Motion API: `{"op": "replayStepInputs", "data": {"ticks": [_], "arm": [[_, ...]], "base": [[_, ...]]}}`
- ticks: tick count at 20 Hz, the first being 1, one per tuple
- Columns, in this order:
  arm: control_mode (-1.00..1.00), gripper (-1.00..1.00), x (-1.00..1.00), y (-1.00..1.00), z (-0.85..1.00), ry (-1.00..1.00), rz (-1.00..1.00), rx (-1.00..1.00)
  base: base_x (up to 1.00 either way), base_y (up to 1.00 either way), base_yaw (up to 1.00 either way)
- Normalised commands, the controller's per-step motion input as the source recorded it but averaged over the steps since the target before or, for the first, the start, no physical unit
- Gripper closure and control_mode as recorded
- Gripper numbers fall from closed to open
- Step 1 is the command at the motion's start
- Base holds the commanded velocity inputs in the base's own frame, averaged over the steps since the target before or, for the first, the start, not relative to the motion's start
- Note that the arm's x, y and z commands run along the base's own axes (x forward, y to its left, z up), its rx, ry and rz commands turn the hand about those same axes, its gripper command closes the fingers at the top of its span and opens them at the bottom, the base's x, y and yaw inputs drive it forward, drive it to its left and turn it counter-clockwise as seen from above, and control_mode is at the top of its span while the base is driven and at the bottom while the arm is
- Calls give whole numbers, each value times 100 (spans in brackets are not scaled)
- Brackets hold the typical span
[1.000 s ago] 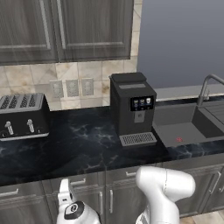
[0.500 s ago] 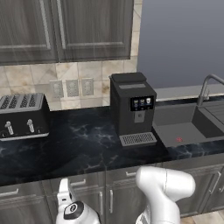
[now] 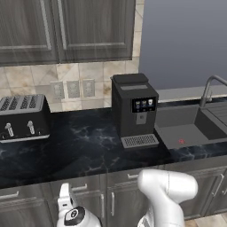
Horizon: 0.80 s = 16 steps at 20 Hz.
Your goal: Take the tongs from the drawer on the left and place them on the dining counter next to the tray containing the kebab skewer.
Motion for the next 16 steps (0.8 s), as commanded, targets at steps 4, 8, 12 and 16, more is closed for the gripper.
{"op": "replayStepInputs", "data": {"ticks": [4,8,12,16], "arm": [[-100,100,-38,1,0,0,0,0],[-100,100,-33,0,0,0,0,0],[-100,100,-30,0,0,0,0,0],[-100,100,-34,0,0,0,0,0]], "base": [[0,0,0],[0,0,0],[0,0,0],[0,0,0]]}}
